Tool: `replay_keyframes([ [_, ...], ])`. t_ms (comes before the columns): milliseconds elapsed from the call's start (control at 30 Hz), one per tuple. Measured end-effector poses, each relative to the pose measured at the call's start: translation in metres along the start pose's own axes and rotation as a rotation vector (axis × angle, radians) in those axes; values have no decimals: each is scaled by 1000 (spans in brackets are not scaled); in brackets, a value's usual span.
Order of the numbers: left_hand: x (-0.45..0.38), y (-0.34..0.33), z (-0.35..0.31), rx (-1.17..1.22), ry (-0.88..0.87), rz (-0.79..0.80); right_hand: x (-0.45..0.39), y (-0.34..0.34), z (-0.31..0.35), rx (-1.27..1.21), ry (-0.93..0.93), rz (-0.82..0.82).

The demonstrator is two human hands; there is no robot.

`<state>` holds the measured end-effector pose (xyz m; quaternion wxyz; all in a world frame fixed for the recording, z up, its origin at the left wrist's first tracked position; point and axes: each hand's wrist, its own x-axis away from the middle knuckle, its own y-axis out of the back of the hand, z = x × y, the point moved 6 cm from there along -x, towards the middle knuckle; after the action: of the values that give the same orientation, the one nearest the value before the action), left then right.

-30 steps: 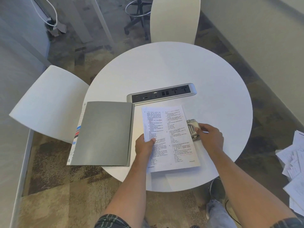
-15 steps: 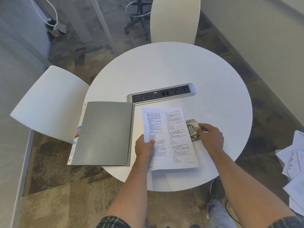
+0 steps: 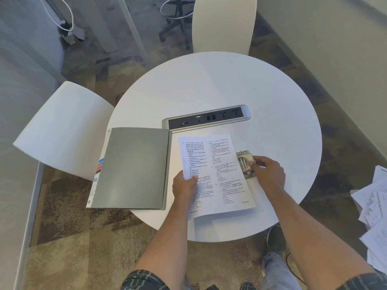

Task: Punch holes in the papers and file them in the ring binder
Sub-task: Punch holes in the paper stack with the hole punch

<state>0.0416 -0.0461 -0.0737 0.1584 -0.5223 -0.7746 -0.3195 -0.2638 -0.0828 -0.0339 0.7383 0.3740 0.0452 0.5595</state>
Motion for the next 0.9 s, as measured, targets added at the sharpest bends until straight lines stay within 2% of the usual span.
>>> replay_keyframes([
  [567,-2,-10,-20,-147,-73,-7,0,-1,5,132,-55,-32],
  [900,-5,-1,-25,-223,-150,-46,-11,2,2,53,-143,72],
])
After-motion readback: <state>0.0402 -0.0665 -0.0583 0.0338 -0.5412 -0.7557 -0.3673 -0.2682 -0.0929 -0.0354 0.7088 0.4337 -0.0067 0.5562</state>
